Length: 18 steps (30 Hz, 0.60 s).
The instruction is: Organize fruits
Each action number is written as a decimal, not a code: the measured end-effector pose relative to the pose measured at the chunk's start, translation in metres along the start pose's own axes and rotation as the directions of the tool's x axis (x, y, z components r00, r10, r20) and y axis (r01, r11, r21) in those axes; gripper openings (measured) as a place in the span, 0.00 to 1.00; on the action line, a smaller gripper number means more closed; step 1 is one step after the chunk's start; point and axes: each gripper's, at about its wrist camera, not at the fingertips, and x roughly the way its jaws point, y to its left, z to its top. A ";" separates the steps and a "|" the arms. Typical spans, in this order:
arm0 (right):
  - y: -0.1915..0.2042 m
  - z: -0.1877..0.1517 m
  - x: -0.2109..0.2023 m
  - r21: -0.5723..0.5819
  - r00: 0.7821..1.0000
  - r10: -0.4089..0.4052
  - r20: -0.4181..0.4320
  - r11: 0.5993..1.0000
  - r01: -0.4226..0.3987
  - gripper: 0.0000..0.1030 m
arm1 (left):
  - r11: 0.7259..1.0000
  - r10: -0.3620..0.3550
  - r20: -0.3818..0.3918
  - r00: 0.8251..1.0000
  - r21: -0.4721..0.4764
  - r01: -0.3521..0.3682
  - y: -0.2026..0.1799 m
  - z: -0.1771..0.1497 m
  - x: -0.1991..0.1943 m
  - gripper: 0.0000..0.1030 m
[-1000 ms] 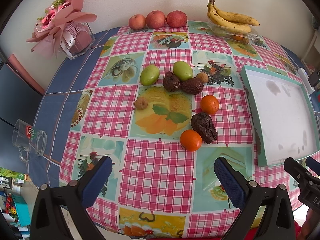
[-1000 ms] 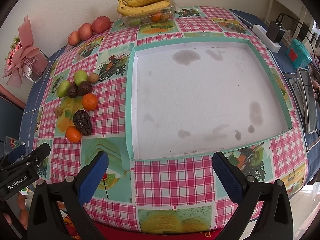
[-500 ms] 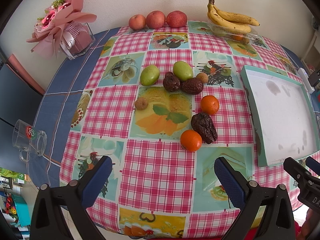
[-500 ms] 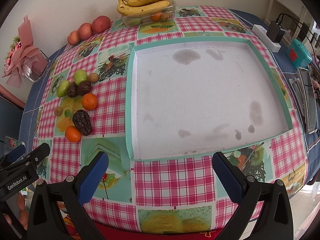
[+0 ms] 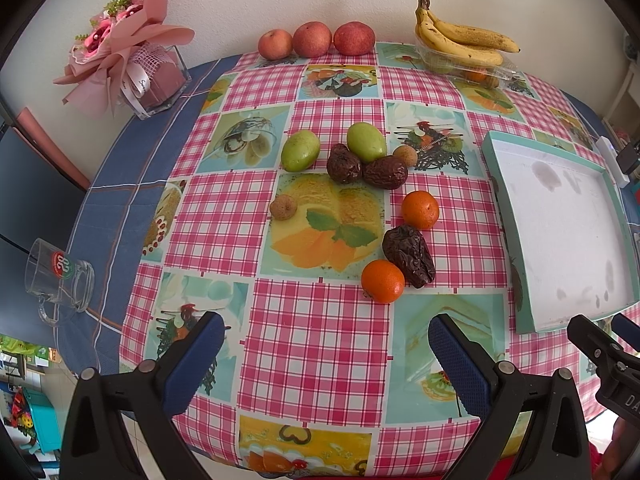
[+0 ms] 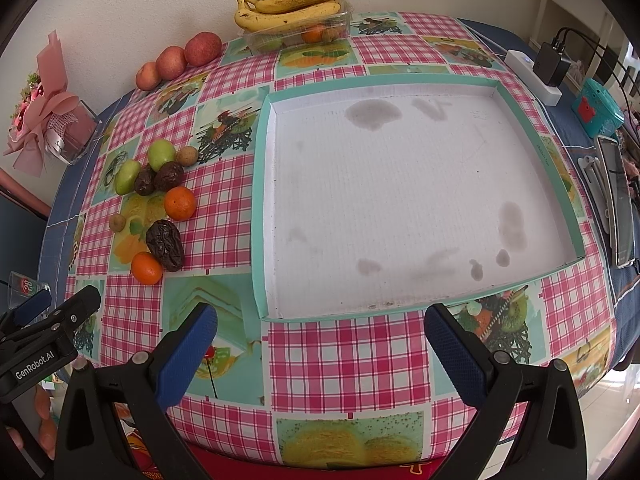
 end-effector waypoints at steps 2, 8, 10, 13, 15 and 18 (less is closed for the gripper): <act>0.000 0.000 0.000 0.000 1.000 -0.001 0.000 1.000 0.001 1.00 | 1.000 0.000 0.000 1.000 0.000 0.000 0.000 0.000 0.000 1.00; 0.000 0.001 0.001 0.009 1.000 0.005 -0.007 1.000 -0.005 1.00 | 1.000 -0.002 -0.007 1.000 -0.002 0.002 0.001 0.000 0.001 1.00; 0.000 0.001 0.001 0.013 1.000 0.007 -0.009 1.000 -0.007 1.00 | 1.000 -0.004 -0.010 1.000 -0.004 0.004 0.001 0.000 0.002 1.00; 0.000 0.001 0.002 0.015 1.000 0.012 -0.006 1.000 -0.011 1.00 | 1.000 -0.007 -0.015 1.000 -0.009 0.007 0.002 0.000 0.004 1.00; 0.000 0.002 0.001 0.014 1.000 0.016 0.001 1.000 -0.016 1.00 | 1.000 -0.019 -0.020 1.000 -0.018 0.019 0.002 0.002 0.005 1.00; 0.002 0.005 0.000 0.012 1.000 0.013 0.010 1.000 -0.014 1.00 | 0.999 -0.030 -0.018 0.999 -0.032 0.029 0.002 0.007 0.006 1.00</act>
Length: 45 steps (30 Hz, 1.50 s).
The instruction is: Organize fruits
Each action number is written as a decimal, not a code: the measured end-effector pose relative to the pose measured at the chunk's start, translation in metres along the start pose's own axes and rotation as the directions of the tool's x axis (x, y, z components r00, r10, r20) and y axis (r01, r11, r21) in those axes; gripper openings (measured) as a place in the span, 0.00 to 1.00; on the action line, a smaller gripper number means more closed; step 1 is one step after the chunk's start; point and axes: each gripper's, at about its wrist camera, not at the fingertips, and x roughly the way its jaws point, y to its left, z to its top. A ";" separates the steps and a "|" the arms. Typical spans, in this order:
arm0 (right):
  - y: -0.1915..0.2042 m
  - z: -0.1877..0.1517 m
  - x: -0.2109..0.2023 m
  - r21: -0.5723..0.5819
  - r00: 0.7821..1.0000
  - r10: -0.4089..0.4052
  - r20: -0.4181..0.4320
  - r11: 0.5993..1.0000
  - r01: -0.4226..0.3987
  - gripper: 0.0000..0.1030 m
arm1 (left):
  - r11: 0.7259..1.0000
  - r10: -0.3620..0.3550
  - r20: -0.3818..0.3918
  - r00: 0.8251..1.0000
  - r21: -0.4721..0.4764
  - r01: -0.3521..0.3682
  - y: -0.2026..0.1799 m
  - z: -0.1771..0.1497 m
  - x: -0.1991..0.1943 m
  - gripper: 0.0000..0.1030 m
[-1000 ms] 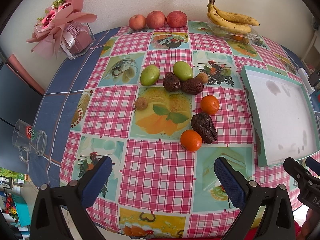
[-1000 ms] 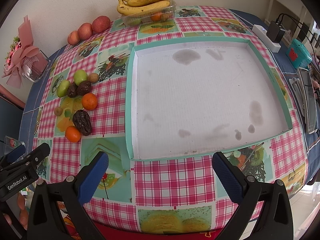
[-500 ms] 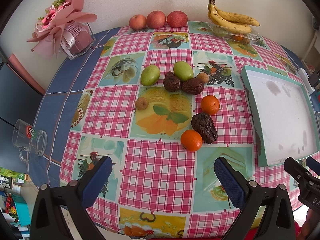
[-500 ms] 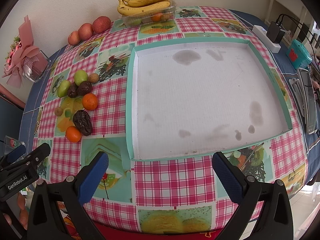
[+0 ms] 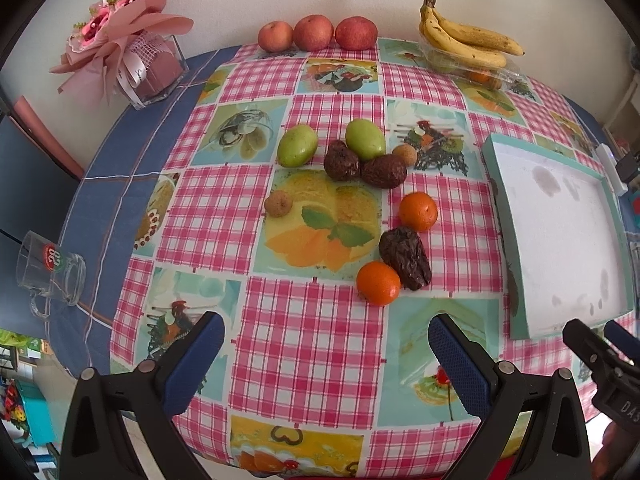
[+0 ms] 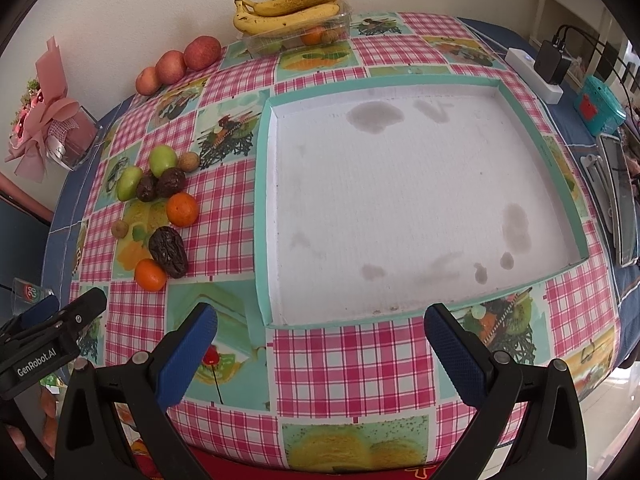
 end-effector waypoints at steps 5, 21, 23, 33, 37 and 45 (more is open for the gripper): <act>0.008 0.014 -0.007 -0.021 0.999 0.023 0.032 1.000 -0.022 1.00 | 0.999 -0.010 -0.011 1.000 -0.032 0.010 0.001 0.018 0.004 1.00; 0.045 0.079 -0.002 -0.087 0.987 0.002 0.163 0.996 0.012 1.00 | 0.991 0.019 0.102 0.995 -0.131 -0.006 0.007 0.090 0.023 1.00; 0.049 0.087 0.007 -0.075 0.989 0.014 0.145 0.997 -0.004 1.00 | 0.988 0.026 0.116 0.993 -0.157 -0.007 0.014 0.096 0.027 1.00; 0.082 0.121 0.029 -0.106 0.986 0.102 0.129 0.990 -0.089 1.00 | 0.975 0.072 0.280 0.957 -0.222 -0.008 0.057 0.126 0.020 1.00; 0.100 0.129 0.030 -0.143 0.982 0.126 0.140 0.984 -0.106 1.00 | 0.972 0.075 0.280 0.957 -0.237 -0.007 0.080 0.132 0.020 1.00; 0.127 0.124 0.041 -0.202 0.980 0.174 0.099 0.968 -0.152 1.00 | 0.963 0.022 0.222 0.975 -0.265 0.039 0.102 0.124 0.033 1.00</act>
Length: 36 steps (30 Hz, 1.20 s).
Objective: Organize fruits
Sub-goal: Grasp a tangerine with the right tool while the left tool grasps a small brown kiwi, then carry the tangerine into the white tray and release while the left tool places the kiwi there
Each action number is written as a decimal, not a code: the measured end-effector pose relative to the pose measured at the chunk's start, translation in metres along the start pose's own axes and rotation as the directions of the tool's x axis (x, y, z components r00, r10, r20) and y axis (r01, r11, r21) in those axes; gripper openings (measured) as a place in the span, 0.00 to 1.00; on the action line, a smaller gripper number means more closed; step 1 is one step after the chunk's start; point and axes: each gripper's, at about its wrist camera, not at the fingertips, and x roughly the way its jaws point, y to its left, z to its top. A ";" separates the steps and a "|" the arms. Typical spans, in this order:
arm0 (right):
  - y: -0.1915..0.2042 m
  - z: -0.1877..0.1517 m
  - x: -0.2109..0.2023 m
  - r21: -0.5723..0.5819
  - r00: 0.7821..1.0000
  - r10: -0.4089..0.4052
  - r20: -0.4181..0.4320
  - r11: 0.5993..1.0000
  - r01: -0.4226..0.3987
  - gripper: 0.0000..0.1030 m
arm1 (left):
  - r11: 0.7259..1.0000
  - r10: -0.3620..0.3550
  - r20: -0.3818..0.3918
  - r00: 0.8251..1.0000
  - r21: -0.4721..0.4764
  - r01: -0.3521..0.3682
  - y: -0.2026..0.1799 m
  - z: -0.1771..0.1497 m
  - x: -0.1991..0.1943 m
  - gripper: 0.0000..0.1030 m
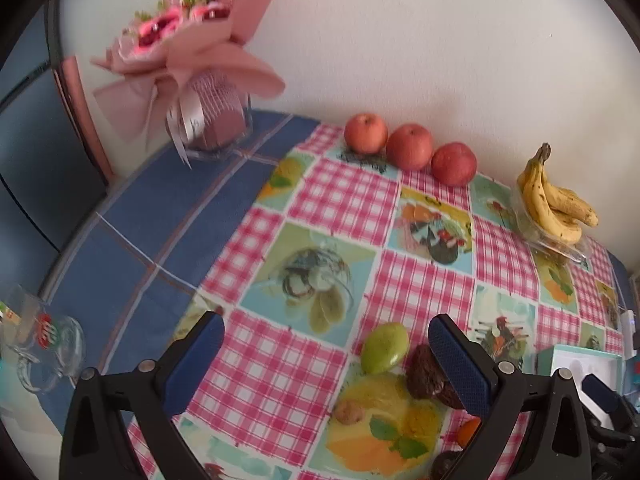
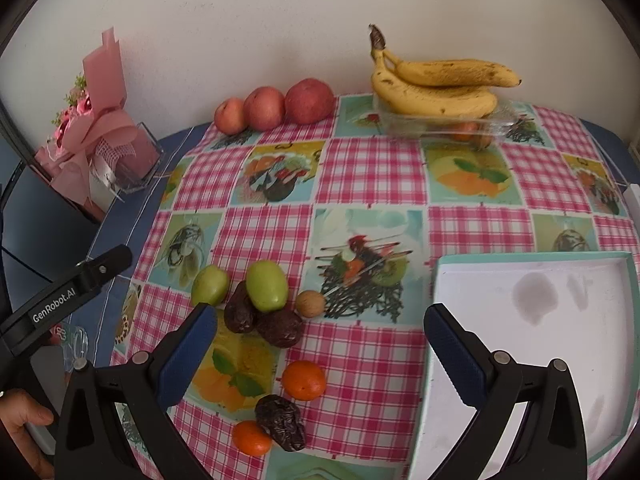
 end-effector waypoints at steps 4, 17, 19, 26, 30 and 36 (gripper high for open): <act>0.004 -0.005 0.012 -0.005 0.999 0.023 -0.039 1.000 -0.023 0.99 | 0.999 -0.054 -0.074 0.996 0.000 0.054 -0.003 -0.009 0.014 1.00; 0.009 -0.043 0.066 -0.009 0.967 0.019 -0.253 1.000 -0.022 0.58 | 0.990 -0.133 -0.278 0.951 -0.076 0.116 0.000 -0.047 0.061 0.84; 0.009 -0.046 0.067 -0.011 0.966 0.015 -0.259 1.000 -0.019 0.53 | 0.990 -0.136 -0.294 0.946 -0.074 0.119 -0.002 -0.051 0.065 0.78; 0.010 -0.051 0.069 -0.014 0.964 0.011 -0.267 1.000 -0.015 0.36 | 0.987 -0.157 -0.344 0.926 -0.078 0.139 -0.009 -0.064 0.076 0.60; 0.011 -0.050 0.068 -0.020 0.965 0.011 -0.260 1.000 -0.016 0.36 | 0.986 -0.165 -0.347 0.923 -0.087 0.143 -0.010 -0.065 0.078 0.46; 0.010 -0.046 0.054 -0.014 0.973 0.023 -0.231 1.000 -0.027 0.35 | 0.988 -0.151 -0.344 0.927 -0.087 0.129 -0.009 -0.065 0.080 0.27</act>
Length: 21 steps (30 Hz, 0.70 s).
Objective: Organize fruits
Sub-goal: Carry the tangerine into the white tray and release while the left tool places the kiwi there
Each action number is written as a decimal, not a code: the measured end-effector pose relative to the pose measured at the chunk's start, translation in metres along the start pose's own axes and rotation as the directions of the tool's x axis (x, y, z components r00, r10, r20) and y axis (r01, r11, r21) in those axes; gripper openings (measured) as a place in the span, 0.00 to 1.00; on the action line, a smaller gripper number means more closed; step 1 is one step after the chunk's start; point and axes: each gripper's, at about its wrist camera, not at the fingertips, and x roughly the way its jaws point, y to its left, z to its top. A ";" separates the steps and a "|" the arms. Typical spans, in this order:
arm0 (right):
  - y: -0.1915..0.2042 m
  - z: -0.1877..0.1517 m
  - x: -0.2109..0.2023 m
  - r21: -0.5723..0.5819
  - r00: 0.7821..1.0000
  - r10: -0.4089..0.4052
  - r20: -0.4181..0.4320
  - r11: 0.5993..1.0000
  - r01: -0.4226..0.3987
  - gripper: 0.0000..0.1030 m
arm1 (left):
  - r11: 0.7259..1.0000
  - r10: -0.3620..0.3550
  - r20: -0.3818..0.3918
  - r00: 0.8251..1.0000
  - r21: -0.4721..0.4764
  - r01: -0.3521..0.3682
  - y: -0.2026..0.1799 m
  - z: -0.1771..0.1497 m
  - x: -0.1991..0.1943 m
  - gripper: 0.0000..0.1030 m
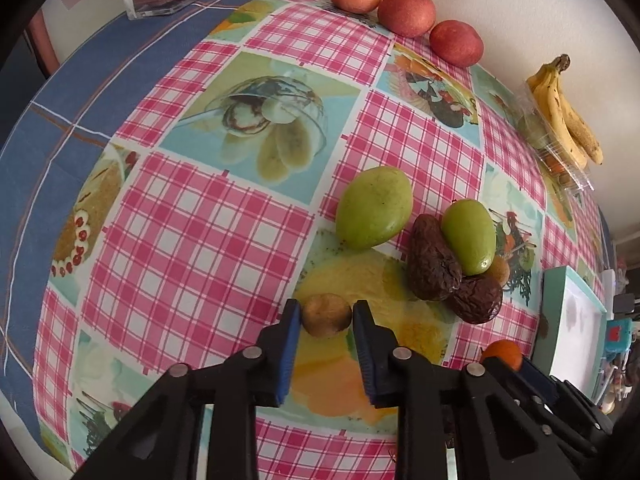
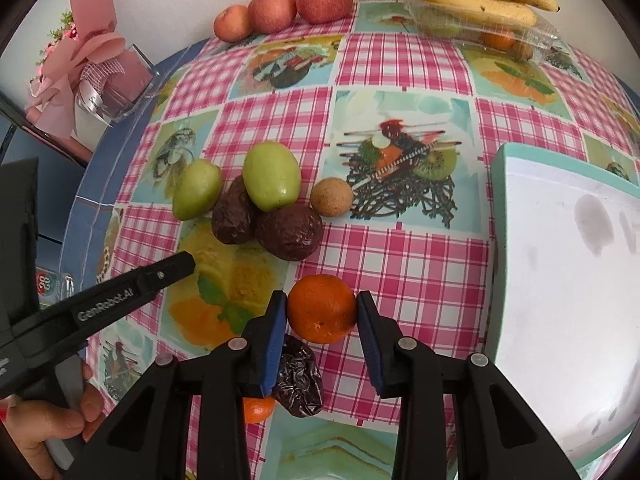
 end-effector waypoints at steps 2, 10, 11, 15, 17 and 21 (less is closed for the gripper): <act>0.000 0.001 -0.007 -0.001 1.000 0.006 0.018 1.000 -0.006 0.35 | 1.000 0.008 0.006 1.000 0.008 -0.008 0.001 -0.003 -0.003 0.27; -0.005 0.008 -0.043 0.007 0.994 0.006 0.109 1.000 -0.007 0.35 | 0.999 -0.007 0.114 0.993 0.049 0.001 -0.008 -0.004 -0.046 0.27; -0.009 0.008 -0.047 0.015 0.993 0.001 0.120 1.000 -0.003 0.35 | 0.998 -0.018 0.130 0.991 0.057 0.011 -0.011 -0.004 -0.053 0.27; -0.032 0.009 -0.057 0.062 0.989 -0.043 0.140 0.998 0.034 0.35 | 0.995 -0.046 0.169 0.984 0.091 0.031 -0.023 -0.005 -0.069 0.27; -0.049 0.008 -0.061 0.102 0.987 -0.076 0.143 0.993 0.062 0.36 | 0.993 -0.046 0.177 0.983 0.111 0.026 -0.032 -0.006 -0.071 0.27; -0.085 0.008 -0.072 0.179 0.979 -0.137 0.151 0.978 0.109 0.35 | 0.986 -0.072 0.166 0.984 0.158 0.046 -0.053 -0.010 -0.067 0.27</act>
